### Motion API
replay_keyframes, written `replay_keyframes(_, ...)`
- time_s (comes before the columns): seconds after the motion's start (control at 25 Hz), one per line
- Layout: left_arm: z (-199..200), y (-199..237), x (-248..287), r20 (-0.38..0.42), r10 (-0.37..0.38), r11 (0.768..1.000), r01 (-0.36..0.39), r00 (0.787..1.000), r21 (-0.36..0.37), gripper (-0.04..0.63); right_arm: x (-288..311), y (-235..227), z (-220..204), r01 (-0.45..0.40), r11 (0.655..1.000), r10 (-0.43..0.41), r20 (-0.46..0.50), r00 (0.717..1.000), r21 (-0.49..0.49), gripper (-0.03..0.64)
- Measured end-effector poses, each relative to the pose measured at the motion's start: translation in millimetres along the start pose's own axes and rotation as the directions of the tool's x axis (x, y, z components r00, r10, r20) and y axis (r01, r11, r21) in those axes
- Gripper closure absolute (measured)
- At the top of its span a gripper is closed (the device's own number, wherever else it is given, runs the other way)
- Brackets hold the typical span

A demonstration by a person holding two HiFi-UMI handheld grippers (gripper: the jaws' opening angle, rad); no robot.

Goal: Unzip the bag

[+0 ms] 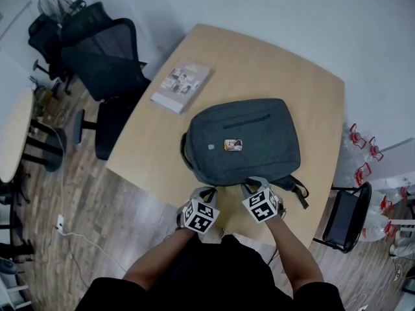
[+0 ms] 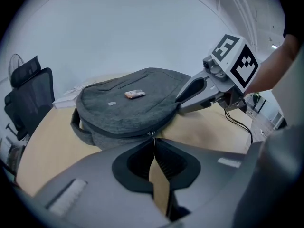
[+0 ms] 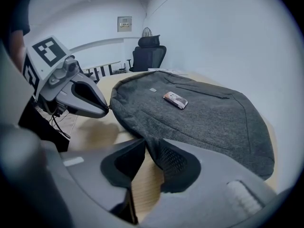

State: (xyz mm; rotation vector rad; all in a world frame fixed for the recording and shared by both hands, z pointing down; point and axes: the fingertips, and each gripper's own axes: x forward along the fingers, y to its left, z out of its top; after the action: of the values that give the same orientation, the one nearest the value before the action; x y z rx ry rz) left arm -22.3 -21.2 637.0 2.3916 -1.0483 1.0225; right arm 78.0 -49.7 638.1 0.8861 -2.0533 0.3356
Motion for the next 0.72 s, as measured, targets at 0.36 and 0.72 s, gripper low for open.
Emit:
replay_keyframes(0.36, 16.1, -25.8, 18.9, 0.030, -0.066, 0.995, 0.068, 0.997, -0.071, 0.565, 0.9, 5.1, 1.6, -0.016, 0.999, 0.018, 0.060, 0.998, -0.044, 0.518)
replay_keyframes(0.72, 21.3, -40.2, 31.8, 0.079, -0.089, 0.978, 0.102, 0.993, -0.180, 0.565, -3.4, 9.2, 4.3, -0.044, 0.994, 0.063, 0.189, 0.980, -0.105, 0.494)
